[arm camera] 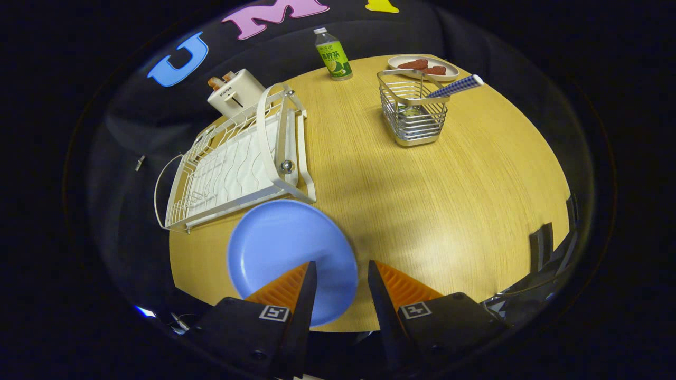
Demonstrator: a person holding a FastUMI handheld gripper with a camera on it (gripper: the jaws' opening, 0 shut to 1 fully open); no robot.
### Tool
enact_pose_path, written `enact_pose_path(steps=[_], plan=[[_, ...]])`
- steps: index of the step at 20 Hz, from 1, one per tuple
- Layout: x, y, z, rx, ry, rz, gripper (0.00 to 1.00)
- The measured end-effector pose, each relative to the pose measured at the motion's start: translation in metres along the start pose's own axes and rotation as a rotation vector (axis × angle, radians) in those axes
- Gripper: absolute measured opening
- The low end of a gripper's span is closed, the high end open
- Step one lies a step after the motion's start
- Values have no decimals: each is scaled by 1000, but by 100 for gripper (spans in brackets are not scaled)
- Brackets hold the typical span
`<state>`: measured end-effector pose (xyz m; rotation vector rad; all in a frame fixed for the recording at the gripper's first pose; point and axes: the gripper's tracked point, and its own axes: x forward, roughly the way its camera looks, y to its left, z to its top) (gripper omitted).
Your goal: Take the plate from the dish rack, then take the spoon from the basket and place it into the plate.
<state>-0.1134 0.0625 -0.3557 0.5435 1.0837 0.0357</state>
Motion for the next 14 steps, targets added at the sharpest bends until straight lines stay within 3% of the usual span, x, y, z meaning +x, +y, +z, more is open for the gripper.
enact_pose_path(steps=[5, 8, 10, 14], plan=[[-33, -4, 45, -65, -120, 72, 81], [-63, -15, 94, -129, -255, 108, 86], [-78, -31, 129, -172, -339, 97, 86], [-78, -80, 180, -250, -399, -3, 88]])
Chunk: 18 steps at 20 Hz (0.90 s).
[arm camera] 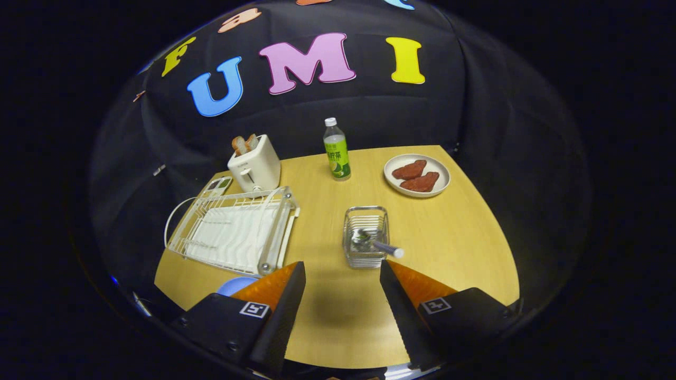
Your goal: Take the plate from the dish rack, then take the spoon from the basket and place it into the plate.
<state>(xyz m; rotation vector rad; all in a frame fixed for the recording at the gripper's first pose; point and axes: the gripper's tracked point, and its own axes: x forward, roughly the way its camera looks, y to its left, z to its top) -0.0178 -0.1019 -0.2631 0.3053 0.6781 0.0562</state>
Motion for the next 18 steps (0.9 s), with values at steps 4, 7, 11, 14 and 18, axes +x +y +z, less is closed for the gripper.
enact_pose_path(steps=[4, 7, 11, 14, 18], plan=[[30, -34, 1, -38, 37, -27, 88], [50, -37, -6, -71, 72, 2, 88], [70, -40, -20, -102, 128, 9, 57], [71, -33, -26, -54, 151, 41, 23], [62, -38, -23, -82, 134, 38, 12]])
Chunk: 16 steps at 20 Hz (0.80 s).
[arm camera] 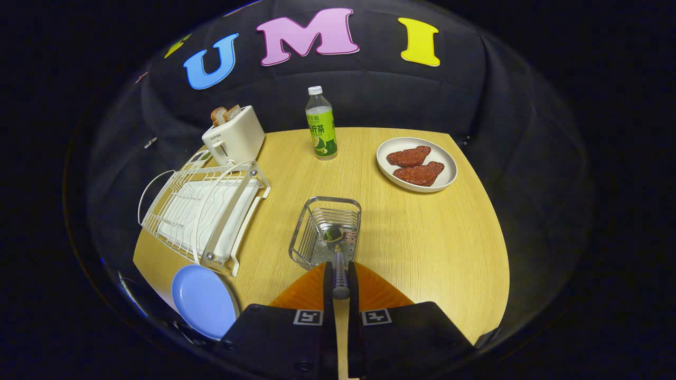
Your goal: Take the plate from the dish rack, then take the spoon from the basket and place it into the plate.
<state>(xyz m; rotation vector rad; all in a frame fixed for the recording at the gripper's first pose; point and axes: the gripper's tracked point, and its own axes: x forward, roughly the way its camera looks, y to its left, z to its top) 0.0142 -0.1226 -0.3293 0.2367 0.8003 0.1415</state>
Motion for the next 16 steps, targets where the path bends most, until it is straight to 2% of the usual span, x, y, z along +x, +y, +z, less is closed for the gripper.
enact_pose_path(steps=[4, 9, 12, 16], plan=[[-22, 0, 9, 54, -39, -2, 12], [-75, 12, 35, 70, -159, 6, 12], [-111, 47, 54, 70, -234, 69, 12], [-150, 115, 70, 55, -299, 209, 12]])
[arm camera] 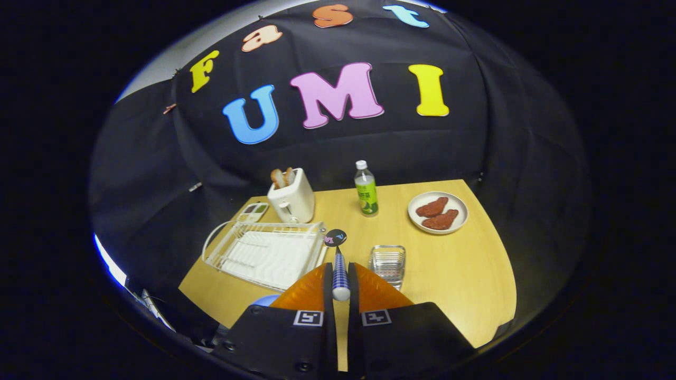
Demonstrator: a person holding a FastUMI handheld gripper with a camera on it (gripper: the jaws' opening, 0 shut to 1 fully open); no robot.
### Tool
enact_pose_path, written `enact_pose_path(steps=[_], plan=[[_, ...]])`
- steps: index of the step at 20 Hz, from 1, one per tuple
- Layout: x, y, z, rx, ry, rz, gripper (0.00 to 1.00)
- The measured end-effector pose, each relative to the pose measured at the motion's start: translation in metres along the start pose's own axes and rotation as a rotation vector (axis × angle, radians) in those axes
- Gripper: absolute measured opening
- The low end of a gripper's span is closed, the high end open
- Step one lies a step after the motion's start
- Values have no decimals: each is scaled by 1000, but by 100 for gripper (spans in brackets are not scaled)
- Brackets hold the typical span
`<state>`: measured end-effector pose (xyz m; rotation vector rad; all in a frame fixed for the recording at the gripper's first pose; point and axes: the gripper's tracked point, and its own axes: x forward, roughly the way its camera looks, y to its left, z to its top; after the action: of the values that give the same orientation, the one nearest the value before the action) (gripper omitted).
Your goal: Take the plate from the dish rack, then take the spoon from the basket and place it into the plate.
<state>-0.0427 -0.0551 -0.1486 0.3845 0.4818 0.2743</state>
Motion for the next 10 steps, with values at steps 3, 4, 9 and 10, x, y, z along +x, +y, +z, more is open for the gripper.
enact_pose_path(steps=[3, 4, 9, 10], plan=[[-13, 58, -6, -1, 5, 104, 11], [-15, 68, -15, -14, 22, 126, 12], [-19, 118, -80, -114, 176, 200, 12], [-16, 124, -96, -127, 214, 202, 12]])
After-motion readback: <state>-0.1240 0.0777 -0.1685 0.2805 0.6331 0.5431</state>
